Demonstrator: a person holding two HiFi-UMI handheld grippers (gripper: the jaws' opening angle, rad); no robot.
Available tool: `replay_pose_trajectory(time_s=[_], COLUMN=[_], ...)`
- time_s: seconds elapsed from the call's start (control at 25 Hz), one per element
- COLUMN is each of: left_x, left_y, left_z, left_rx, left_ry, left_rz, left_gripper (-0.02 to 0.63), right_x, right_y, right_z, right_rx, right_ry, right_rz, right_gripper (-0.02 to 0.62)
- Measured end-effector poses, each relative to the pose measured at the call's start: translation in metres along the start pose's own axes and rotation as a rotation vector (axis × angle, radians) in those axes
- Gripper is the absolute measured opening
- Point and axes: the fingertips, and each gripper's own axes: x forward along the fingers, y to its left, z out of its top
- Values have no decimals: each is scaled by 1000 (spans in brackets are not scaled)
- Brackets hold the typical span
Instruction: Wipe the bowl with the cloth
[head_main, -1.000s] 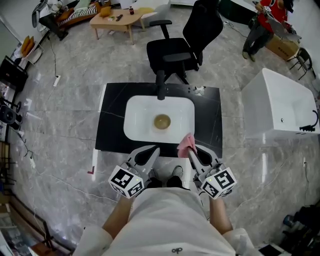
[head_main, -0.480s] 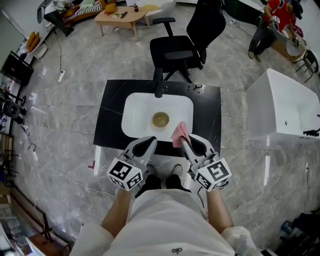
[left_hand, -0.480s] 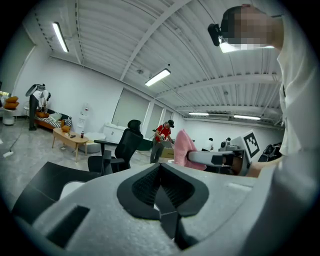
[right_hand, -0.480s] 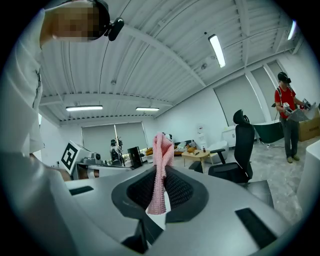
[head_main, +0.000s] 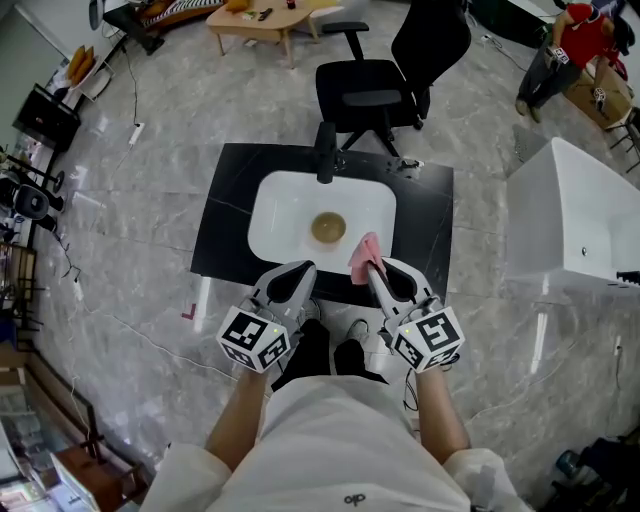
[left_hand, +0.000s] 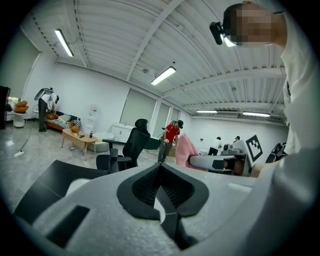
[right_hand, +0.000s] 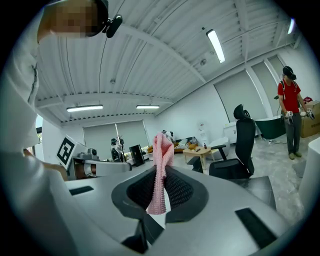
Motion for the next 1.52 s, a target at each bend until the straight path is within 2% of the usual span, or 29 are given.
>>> replay_pose_trajectory(time_s=[0.32,0.68,0.96,1.16,1.28,1.52], left_x=[8,12,29,46,58,81], left_y=[24,76,119,140,145,150], left_z=[-2,10,21,18,12,-5], left_rx=[-5,9,-2,-1,0,-67], left_ry=[16,9,12,47,78,120], left_rz=[-50,-104,-160,-201,-209,-189], left_gripper=[12,12,12,12,12,12], right_x=[26,71,106,117,120,124], right_y=[6,11,-2,-17,-25,-45], right_z=[-1,13,17,6,1,-12], right_rx=[-23,-54,-63,-47,-32,-3], right_ry=[21,23,41,64,84,113], right_rz=[-12,-82,-162,-239,-251,-244], right_gripper=[33,32,34,34,32,34])
